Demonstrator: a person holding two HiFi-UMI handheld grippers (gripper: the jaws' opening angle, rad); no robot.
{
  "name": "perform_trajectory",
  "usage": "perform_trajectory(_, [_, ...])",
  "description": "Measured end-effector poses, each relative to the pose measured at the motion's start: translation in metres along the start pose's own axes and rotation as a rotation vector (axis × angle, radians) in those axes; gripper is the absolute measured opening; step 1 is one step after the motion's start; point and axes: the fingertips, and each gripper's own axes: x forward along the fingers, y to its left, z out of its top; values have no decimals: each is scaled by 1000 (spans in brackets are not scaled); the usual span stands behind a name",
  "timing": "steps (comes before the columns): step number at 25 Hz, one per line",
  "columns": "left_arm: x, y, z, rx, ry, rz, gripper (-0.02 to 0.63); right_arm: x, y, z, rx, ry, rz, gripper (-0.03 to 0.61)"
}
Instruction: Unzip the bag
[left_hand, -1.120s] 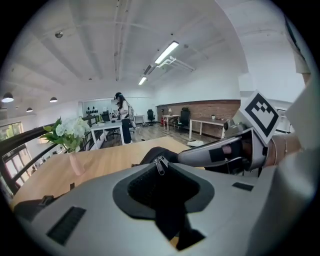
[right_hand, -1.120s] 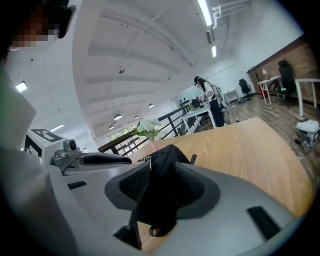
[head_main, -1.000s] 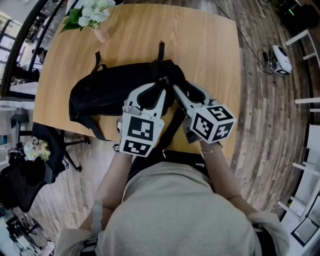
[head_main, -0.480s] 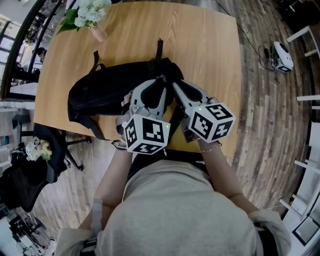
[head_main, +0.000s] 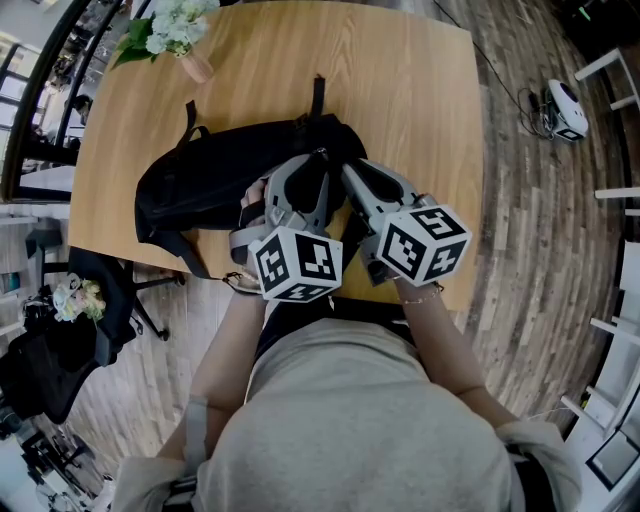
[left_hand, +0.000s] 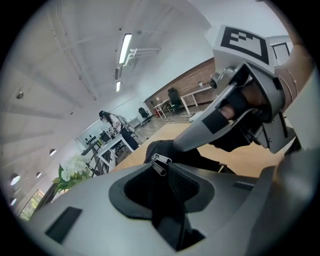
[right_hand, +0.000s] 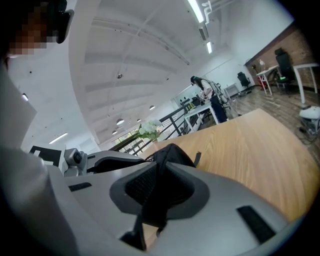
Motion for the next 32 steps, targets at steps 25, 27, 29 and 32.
perform_trajectory(25, [-14, 16, 24, 40, -107, 141, 84, 0, 1, 0, 8, -4, 4, 64])
perform_trajectory(27, [-12, 17, 18, 43, -85, 138, 84, -1, 2, -1, 8, -4, 6, 64])
perform_trajectory(29, [-11, 17, 17, 39, -78, 133, 84, -2, 2, -1, 8, -5, 7, 64])
perform_trajectory(32, [-11, 16, 16, 39, -71, 123, 78, -3, 2, -1, 8, -6, 9, 64])
